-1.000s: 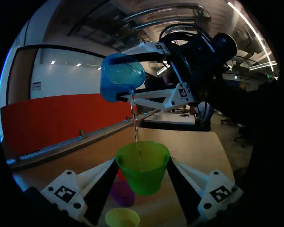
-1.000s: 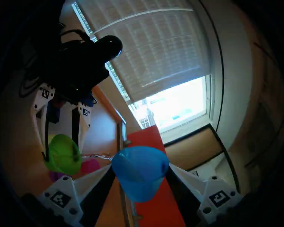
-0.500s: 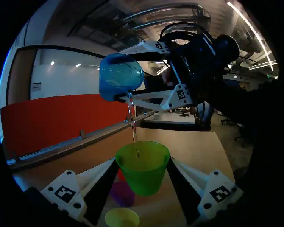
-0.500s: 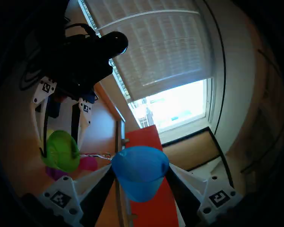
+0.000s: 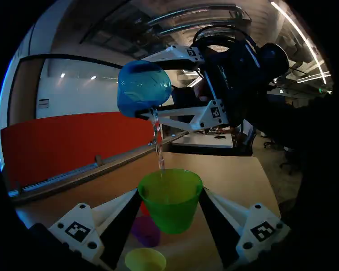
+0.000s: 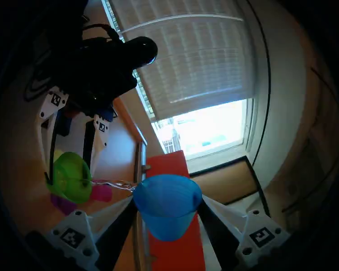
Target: Pour water
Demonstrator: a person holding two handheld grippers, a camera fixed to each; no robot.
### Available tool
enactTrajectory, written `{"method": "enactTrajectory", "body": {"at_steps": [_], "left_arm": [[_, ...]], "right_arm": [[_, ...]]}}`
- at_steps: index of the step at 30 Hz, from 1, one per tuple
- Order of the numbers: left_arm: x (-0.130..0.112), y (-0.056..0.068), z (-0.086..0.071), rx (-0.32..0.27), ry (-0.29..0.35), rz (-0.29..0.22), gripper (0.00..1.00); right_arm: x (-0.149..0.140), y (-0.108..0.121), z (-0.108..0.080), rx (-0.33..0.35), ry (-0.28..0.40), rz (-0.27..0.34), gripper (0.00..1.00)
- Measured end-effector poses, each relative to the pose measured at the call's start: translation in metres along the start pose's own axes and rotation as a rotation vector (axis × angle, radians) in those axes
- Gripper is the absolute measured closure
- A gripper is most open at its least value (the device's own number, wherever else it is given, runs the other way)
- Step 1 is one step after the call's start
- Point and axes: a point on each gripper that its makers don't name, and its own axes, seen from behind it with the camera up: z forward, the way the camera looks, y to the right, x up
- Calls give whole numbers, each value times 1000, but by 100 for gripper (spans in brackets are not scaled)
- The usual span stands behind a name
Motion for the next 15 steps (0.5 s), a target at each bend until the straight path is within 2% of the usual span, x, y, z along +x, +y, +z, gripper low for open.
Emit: {"method": "enactTrajectory", "body": {"at_steps": [15], "left_arm": [[0, 2, 0, -1, 1, 2, 13]], "right_arm": [[1, 2, 1, -11, -1, -47, 10]]}}
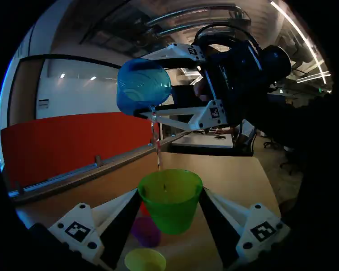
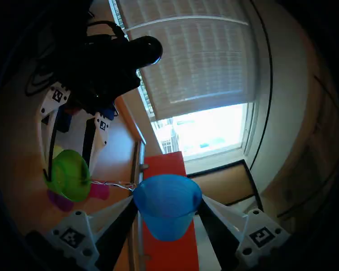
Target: Pour water
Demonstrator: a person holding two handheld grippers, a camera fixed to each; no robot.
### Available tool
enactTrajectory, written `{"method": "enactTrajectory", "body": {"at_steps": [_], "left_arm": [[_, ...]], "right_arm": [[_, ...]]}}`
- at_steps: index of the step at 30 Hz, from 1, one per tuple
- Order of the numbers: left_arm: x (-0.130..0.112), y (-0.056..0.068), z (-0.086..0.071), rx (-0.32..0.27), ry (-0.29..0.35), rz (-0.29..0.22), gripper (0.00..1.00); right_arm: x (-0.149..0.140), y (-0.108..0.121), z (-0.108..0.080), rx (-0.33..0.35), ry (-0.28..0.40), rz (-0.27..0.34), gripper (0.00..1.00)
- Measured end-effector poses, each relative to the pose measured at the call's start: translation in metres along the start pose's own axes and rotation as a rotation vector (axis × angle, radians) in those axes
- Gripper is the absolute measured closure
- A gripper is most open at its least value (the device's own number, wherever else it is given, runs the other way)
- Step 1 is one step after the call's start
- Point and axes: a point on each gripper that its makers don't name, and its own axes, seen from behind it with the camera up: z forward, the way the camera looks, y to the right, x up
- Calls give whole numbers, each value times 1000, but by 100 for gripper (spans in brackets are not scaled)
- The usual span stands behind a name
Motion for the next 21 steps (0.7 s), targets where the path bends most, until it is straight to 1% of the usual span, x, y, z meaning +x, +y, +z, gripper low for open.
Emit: {"method": "enactTrajectory", "body": {"at_steps": [6, 14, 21], "left_arm": [[0, 0, 0, 2, -2, 1, 13], [-1, -1, 1, 2, -3, 2, 13], [-2, -1, 1, 3, -3, 1, 13]], "right_arm": [[0, 0, -1, -2, -5, -25, 10], [-2, 2, -2, -8, -6, -43, 10], [-2, 3, -2, -9, -6, -76, 10]]}}
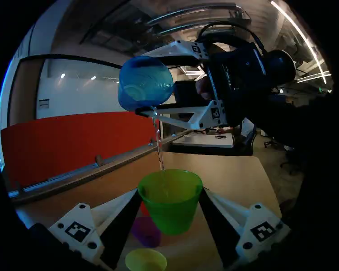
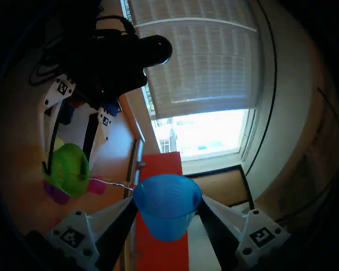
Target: Pour water
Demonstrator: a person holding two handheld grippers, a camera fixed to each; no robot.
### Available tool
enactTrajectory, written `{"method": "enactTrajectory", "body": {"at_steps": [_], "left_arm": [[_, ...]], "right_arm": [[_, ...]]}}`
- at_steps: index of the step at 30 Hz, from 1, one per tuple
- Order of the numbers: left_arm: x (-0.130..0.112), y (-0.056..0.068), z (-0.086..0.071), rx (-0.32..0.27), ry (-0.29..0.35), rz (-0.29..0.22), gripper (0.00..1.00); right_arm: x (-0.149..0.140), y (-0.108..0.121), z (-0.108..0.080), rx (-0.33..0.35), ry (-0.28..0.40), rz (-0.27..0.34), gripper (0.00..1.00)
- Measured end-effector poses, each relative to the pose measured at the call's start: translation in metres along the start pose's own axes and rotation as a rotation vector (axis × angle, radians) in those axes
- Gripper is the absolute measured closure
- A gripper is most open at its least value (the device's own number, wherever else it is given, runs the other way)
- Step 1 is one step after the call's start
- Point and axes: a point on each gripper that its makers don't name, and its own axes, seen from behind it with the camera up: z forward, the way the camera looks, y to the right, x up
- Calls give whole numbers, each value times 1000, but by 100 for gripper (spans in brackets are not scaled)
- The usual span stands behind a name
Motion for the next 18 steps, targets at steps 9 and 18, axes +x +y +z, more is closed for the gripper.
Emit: {"method": "enactTrajectory", "body": {"at_steps": [9, 18], "left_arm": [[-2, 1, 1, 0, -4, 3, 13], [-1, -3, 1, 4, -1, 2, 13]], "right_arm": [[-1, -2, 1, 5, 3, -30, 10], [-1, 0, 3, -1, 1, -68, 10]]}}
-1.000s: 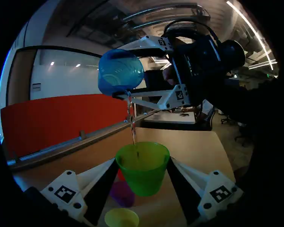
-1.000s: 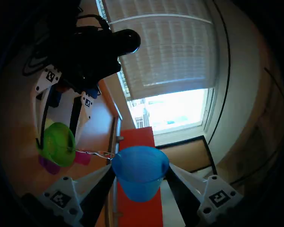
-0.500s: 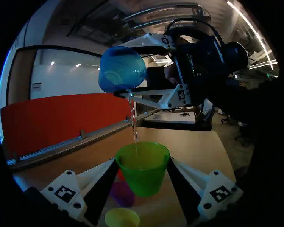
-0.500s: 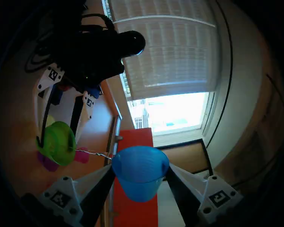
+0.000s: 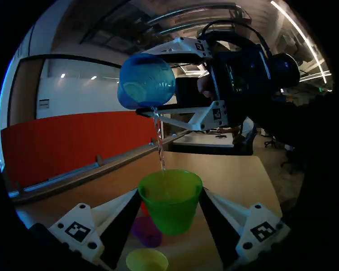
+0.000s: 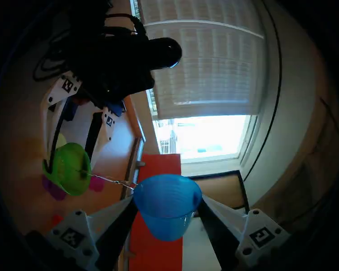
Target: Pour water
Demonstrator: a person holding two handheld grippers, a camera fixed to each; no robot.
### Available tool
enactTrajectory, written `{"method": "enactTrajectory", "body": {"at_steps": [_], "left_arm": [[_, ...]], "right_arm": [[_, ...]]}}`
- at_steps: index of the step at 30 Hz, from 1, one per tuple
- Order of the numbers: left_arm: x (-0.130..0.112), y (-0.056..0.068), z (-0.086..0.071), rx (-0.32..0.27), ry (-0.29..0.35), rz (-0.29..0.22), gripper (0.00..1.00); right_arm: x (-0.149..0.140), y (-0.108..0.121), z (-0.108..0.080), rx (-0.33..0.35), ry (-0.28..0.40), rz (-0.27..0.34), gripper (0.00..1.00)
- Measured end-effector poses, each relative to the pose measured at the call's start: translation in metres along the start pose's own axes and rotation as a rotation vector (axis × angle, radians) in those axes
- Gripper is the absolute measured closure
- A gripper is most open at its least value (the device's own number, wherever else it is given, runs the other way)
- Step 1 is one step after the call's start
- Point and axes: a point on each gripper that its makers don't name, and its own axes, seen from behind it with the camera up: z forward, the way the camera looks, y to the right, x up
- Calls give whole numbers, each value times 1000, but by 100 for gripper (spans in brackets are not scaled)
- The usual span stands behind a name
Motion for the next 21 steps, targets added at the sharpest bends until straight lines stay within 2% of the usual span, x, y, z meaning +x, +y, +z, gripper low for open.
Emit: {"method": "enactTrajectory", "body": {"at_steps": [21], "left_arm": [[3, -2, 0, 4, 7, -2, 13]], "right_arm": [[9, 2, -2, -8, 8, -63, 10]]}}
